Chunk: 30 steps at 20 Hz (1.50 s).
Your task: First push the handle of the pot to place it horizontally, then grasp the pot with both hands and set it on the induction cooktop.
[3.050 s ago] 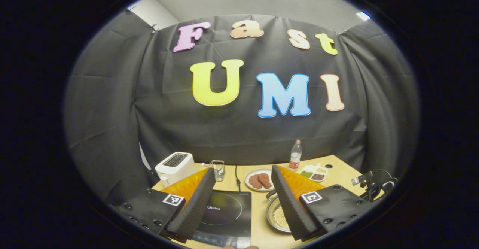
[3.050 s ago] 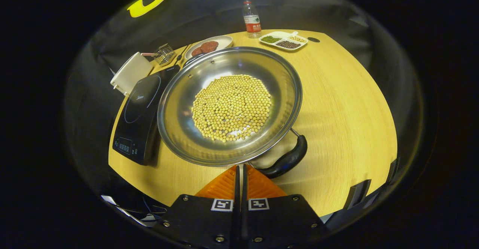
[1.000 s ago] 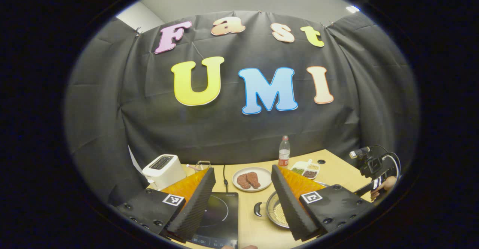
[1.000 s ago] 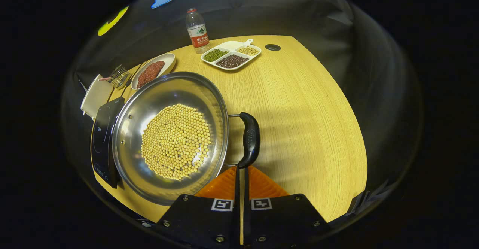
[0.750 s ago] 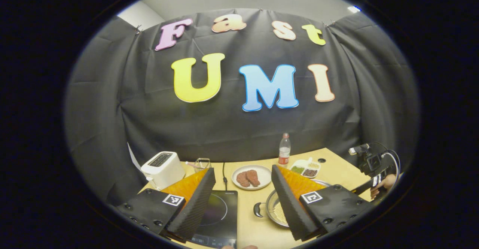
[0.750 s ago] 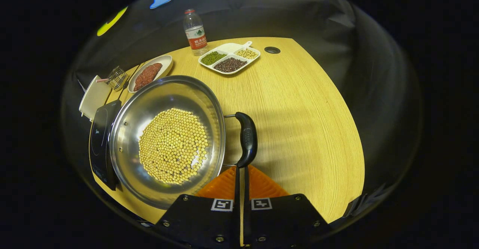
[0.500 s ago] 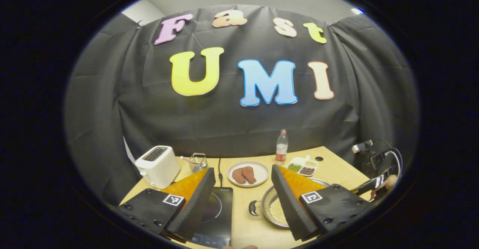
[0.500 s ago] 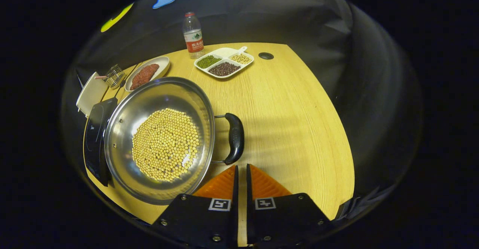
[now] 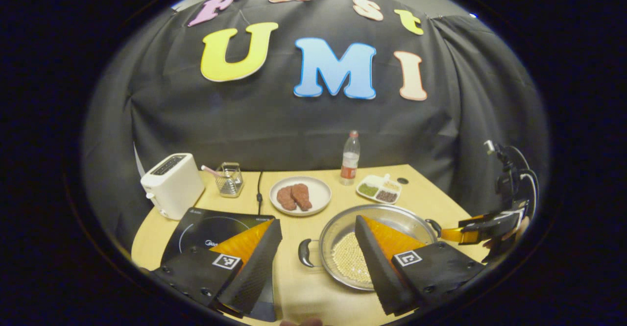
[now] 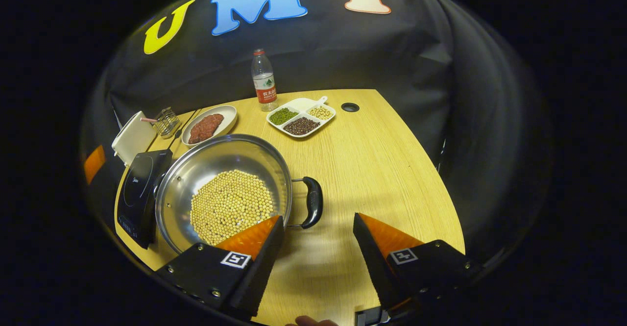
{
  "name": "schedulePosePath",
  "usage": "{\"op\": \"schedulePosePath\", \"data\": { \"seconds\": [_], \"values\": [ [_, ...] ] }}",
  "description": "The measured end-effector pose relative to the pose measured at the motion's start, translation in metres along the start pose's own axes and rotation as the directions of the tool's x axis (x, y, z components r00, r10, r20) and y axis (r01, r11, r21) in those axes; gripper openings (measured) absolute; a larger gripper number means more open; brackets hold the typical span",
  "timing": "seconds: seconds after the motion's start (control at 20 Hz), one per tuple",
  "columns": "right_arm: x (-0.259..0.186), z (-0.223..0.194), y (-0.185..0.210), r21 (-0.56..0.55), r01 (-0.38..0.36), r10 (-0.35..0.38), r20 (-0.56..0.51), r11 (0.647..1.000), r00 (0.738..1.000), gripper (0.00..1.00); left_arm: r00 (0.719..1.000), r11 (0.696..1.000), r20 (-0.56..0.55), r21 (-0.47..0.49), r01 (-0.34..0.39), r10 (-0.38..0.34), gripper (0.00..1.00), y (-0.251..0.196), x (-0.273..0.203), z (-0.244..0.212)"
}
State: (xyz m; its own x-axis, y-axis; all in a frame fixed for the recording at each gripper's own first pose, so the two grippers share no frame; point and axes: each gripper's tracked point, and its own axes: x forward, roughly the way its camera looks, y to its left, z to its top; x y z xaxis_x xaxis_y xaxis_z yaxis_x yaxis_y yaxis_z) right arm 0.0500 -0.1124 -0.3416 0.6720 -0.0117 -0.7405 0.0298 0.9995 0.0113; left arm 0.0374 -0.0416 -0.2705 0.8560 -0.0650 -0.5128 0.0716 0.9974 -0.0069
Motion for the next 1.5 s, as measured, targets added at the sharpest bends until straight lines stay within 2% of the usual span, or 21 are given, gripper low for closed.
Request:
{"op": "schedulePosePath", "data": {
  "seconds": [0.45,0.8,0.95,1.0,1.1,1.15,1.25,1.3,1.35,1.4,1.45,1.5],
  "values": [
    [0.044,0.007,0.007,-0.011,-0.038,0.038,-0.012,0.999,0.999,0.88,0.979,0.999,-0.202,0.043,0.002,0.006,0.98,0.005,0.073,-0.08],
    [0.07,0.004,0.015,-0.003,-0.061,0.061,-0.052,0.998,0.997,0.87,0.953,0.999,-0.304,0.045,0.005,0.009,0.98,0.012,0.113,-0.117],
    [0.077,0.002,0.013,0.01,-0.048,0.049,-0.067,0.999,0.997,0.82,0.945,0.999,-0.328,0.044,0.027,-0.011,0.87,0.013,0.119,-0.127],
    [0.076,0.0,0.016,0.022,-0.063,0.065,-0.073,0.998,0.995,0.78,0.942,0.999,-0.333,0.034,0.042,-0.029,0.85,0.01,0.119,-0.128],
    [0.078,0.0,0.018,0.035,-0.065,0.067,-0.08,0.997,0.995,0.63,0.941,0.998,-0.336,0.035,0.056,-0.041,0.82,0.007,0.12,-0.129],
    [0.075,0.0,0.018,0.031,-0.062,0.065,-0.082,0.998,0.995,0.61,0.942,0.997,-0.333,0.04,0.059,-0.042,0.74,0.008,0.121,-0.129],
    [0.076,0.0,0.018,0.041,-0.064,0.067,-0.081,0.997,0.994,0.59,0.94,0.998,-0.337,0.032,0.061,-0.047,0.72,0.008,0.121,-0.13],
    [0.075,0.001,0.019,0.037,-0.068,0.071,-0.081,0.997,0.994,0.59,0.94,0.998,-0.338,0.027,0.06,-0.047,0.67,0.007,0.122,-0.13],
    [0.076,0.001,0.019,0.041,-0.063,0.067,-0.079,0.997,0.995,0.52,0.94,0.998,-0.339,0.03,0.059,-0.045,0.69,0.009,0.122,-0.13],
    [0.076,0.001,0.019,0.041,-0.065,0.068,-0.079,0.997,0.995,0.49,0.939,0.998,-0.34,0.036,0.058,-0.043,0.68,0.008,0.121,-0.13],
    [0.076,0.0,0.019,0.04,-0.064,0.067,-0.08,0.997,0.995,0.55,0.94,0.998,-0.34,0.038,0.058,-0.042,0.68,0.008,0.121,-0.129],
    [0.076,0.002,0.019,0.039,-0.063,0.066,-0.078,0.997,0.995,0.55,0.939,0.998,-0.34,0.038,0.058,-0.041,0.64,0.009,0.122,-0.13]
  ]
}}
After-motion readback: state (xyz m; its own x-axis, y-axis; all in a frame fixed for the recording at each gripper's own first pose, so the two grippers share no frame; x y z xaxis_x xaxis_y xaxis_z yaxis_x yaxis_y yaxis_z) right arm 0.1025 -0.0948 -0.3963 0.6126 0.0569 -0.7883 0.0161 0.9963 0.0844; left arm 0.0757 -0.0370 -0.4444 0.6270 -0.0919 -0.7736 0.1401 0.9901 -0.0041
